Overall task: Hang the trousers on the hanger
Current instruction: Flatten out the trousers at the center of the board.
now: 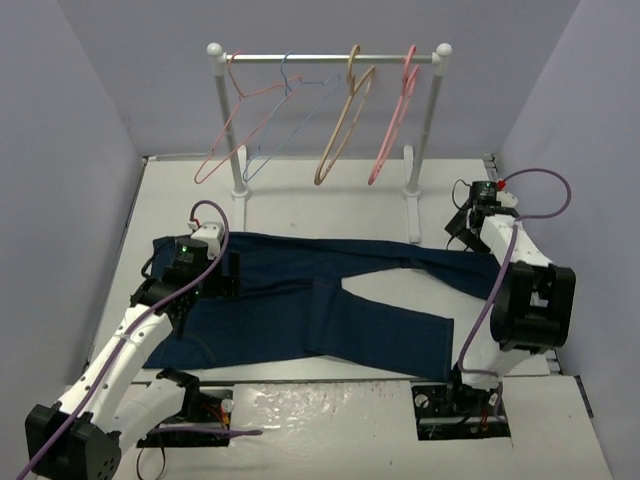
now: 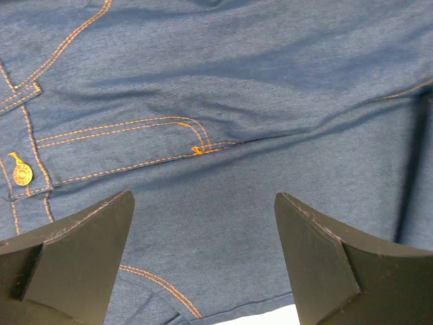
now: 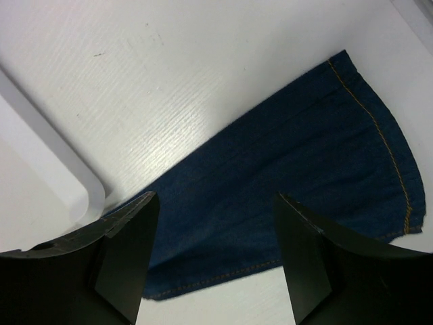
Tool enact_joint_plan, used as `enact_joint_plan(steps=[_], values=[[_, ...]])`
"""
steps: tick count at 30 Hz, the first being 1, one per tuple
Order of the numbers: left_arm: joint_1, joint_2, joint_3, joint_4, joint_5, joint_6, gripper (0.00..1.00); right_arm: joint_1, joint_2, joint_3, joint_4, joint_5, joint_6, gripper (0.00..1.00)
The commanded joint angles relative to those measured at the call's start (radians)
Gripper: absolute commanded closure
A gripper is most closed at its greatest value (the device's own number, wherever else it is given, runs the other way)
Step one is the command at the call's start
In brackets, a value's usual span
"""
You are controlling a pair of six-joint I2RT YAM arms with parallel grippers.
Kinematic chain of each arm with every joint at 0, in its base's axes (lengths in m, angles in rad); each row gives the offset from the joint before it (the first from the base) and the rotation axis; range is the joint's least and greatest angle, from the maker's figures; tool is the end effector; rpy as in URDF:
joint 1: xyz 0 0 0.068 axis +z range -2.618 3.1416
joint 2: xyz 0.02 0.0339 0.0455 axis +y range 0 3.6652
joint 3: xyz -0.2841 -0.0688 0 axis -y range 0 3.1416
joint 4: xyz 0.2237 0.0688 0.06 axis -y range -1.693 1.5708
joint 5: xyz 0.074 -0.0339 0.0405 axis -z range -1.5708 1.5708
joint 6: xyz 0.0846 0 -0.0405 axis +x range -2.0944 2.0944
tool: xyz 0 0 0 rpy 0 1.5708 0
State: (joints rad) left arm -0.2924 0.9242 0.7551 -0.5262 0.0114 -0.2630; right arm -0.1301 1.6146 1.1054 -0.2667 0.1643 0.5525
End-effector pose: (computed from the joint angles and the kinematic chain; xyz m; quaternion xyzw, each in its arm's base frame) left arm 0.1924 -0.0589 0.2601 0.0157 0.9056 -0.1212 0.4062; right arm 0.3645 -0.0616 0.2304 0.3375 0.8553 0.0069 0.3930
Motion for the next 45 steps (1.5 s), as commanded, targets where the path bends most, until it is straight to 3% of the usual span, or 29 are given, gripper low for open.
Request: enact_joint_plan(steps=[1, 12, 24, 27, 45], values=[[0.006, -0.005, 0.030, 0.049, -0.082, 0.031, 0.18, 0.006, 0.101, 0.080, 0.041, 0.106, -0.020, 0.36], [-0.004, -0.007, 0.029, 0.037, -0.096, 0.027, 0.18, -0.014, 0.249, 0.116, 0.043, 0.170, -0.033, 0.35], [-0.010, 0.002, 0.032, 0.039, -0.099, 0.028, 0.18, -0.035, 0.382, 0.117, 0.073, 0.064, -0.030, 0.40], [-0.010, 0.004, 0.032, 0.039, -0.102, 0.028, 0.18, -0.048, 0.357, 0.074, 0.073, 0.024, -0.007, 0.45], [-0.010, 0.024, 0.039, 0.037, -0.087, 0.027, 0.18, -0.071, 0.157, 0.057, 0.015, 0.118, -0.095, 0.43]])
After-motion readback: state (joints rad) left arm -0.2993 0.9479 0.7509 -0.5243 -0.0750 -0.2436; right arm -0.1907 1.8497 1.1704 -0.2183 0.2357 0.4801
